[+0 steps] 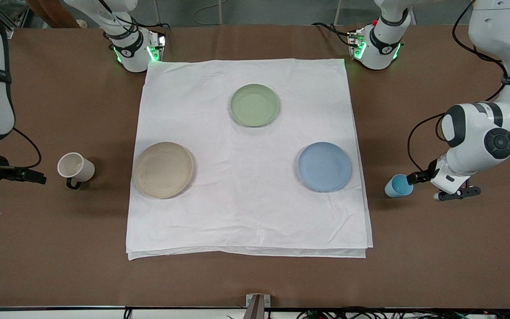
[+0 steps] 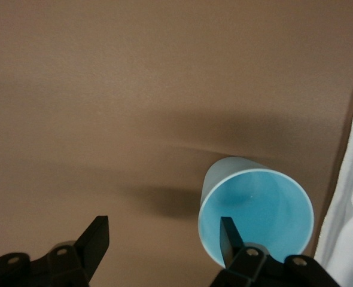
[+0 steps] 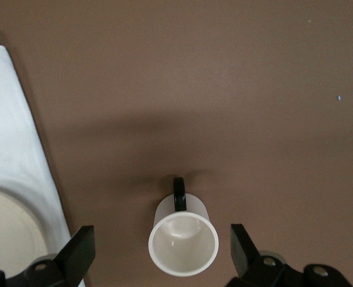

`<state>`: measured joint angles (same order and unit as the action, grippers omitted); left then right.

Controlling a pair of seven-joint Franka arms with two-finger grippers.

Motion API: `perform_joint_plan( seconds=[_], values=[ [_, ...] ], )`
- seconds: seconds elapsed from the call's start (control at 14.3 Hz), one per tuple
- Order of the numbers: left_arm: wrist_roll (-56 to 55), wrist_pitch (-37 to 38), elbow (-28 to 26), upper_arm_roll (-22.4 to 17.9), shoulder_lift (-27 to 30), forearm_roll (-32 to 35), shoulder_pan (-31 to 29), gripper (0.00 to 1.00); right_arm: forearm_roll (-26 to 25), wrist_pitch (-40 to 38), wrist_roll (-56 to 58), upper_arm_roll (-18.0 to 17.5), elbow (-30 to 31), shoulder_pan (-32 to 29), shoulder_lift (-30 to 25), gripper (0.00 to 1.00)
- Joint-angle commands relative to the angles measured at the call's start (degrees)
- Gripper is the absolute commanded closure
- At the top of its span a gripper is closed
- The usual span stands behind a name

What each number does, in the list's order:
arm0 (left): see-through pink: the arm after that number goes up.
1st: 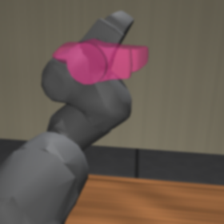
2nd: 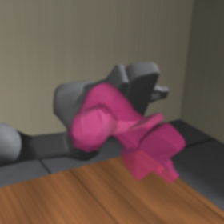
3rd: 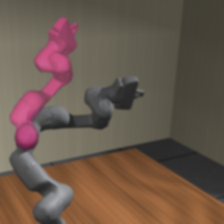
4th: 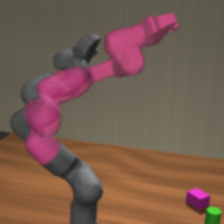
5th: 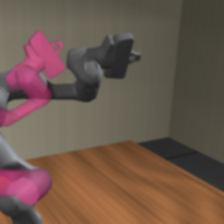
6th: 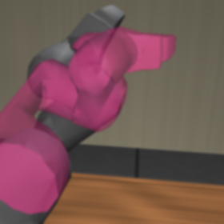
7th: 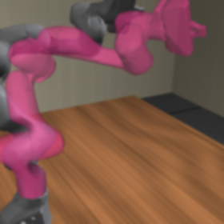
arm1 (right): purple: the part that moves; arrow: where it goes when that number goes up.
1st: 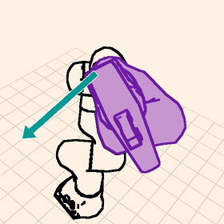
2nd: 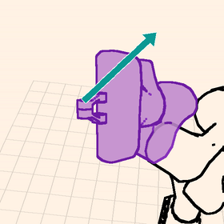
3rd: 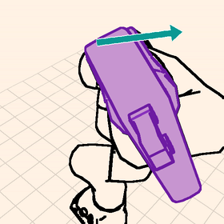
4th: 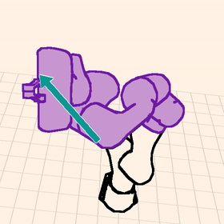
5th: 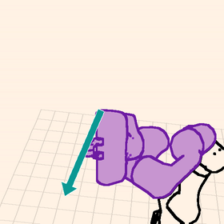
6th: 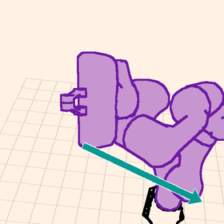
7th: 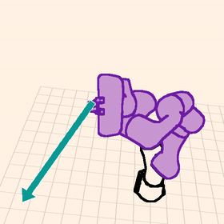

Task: Place blue cup in blue plate and white mug in gray plate
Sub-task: 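Grasp the blue cup with the left gripper while the right gripper grasps the mug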

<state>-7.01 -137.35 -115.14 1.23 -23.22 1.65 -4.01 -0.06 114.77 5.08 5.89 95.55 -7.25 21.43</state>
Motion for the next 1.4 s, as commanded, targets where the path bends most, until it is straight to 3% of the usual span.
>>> perform_joint_plan(
  seconds=[0.0,0.07,0.21,0.28,0.42,0.56,0.84,1.19,1.33],
  values=[
    [-0.6,-0.7,0.3,0.3,-1.3,0.2,0.4,0.23,0.2,11.7,0.0,-0.6,10.4,-0.5,-0.5,0.00],
    [-0.6,-0.8,0.4,0.3,-1.9,0.2,0.5,0.36,0.2,15.9,0.0,-0.6,12.5,-0.7,0.4,0.00],
    [-0.5,-0.8,0.6,0.5,-2.3,0.2,0.7,0.84,0.2,19.1,0.0,-0.7,13.5,-0.7,3.4,0.00],
    [-0.6,-0.8,0.7,0.8,-2.2,0.1,0.8,1.00,0.3,20.0,0.1,-0.7,13.5,-0.7,4.3,0.00],
    [-0.6,-0.9,0.8,0.9,-1.7,0.1,0.2,1.00,0.3,20.8,0.2,-0.7,13.8,-0.7,5.7,0.01],
    [-0.7,-0.6,0.9,1.0,-0.2,0.1,0.9,1.00,0.3,20.8,1.9,-0.7,14.7,-1.4,6.0,0.11],
    [-2.5,2.9,1.4,4.9,4.9,0.1,1.0,1.00,0.6,20.3,5.6,-0.7,15.2,-2.8,6.0,0.54],
    [-17.3,7.2,1.3,14.6,6.1,0.6,1.0,1.00,1.0,20.4,6.0,-0.8,16.4,-3.1,5.9,0.78],
    [-23.1,7.2,1.1,16.6,4.9,0.6,2.6,1.00,1.0,20.3,5.7,-0.9,16.3,-2.8,5.8,0.97]
  ],
)
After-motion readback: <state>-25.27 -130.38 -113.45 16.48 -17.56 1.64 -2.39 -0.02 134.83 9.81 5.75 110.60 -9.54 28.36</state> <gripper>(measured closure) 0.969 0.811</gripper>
